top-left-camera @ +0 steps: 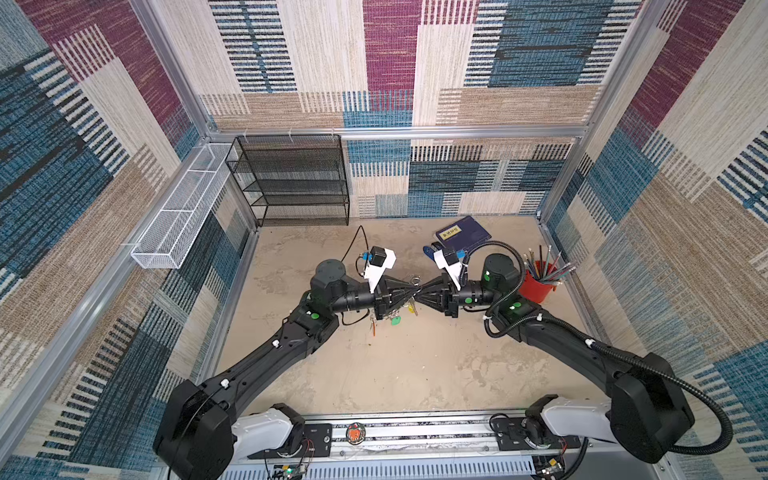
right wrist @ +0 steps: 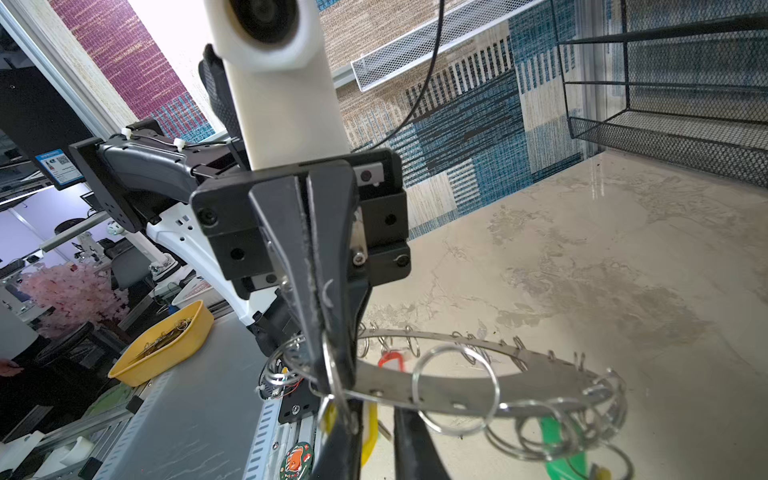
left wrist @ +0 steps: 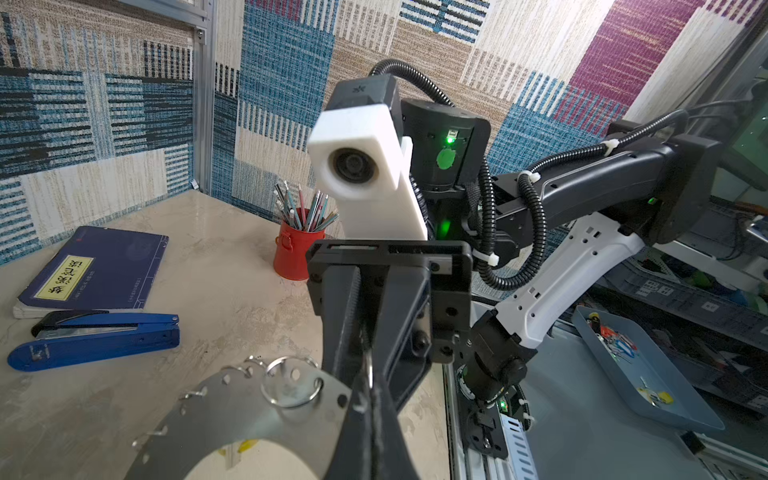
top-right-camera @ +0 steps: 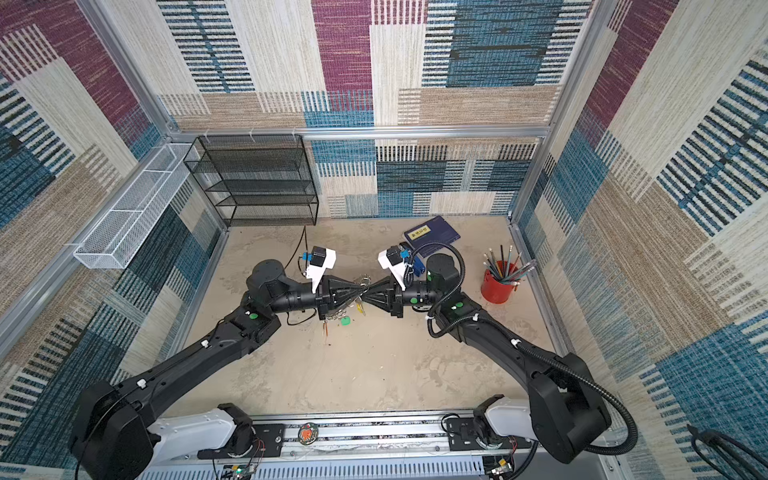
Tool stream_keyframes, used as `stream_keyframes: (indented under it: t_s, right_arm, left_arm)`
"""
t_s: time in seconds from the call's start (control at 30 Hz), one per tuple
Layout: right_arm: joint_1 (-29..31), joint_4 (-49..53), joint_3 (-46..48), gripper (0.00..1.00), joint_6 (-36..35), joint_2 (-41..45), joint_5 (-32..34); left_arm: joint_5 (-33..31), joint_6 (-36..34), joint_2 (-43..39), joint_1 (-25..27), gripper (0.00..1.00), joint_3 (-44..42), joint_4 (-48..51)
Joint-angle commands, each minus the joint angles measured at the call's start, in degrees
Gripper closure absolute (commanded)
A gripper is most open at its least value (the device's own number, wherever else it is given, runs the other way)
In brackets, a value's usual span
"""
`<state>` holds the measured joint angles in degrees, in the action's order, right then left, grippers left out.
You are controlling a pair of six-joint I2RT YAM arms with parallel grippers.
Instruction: Put the keys on the keyring
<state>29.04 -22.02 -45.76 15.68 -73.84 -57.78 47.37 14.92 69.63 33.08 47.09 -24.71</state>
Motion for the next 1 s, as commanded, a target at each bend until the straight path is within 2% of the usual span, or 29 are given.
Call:
stream_keyframes:
  t_s: [0.0, 0.27, 0.47, 0.97]
  right_arm:
    - [0.2, -4.3, -0.5, 0.81, 1.2, 0.6, 2.9]
    - [0.1, -3.5, -0.8, 0.8, 1.0, 0.1, 5.2]
    - [-0.2, -2.5, 0.0, 0.75, 0.7, 1.7, 7.4]
    - [-2.0, -1.5, 2.0, 0.69, 0.9, 4.3, 8.7]
  left_arm:
    - [3.0, 2.6, -0.3, 0.5, 1.0, -0.8, -3.2]
    - [0.5, 3.7, -0.4, 0.5, 1.0, -2.1, -5.5]
    - [-1.7, 4.0, -0.5, 0.5, 1.0, -2.5, -7.0]
    - [-5.1, 4.8, -1.0, 0.4, 1.0, -3.6, -9.1]
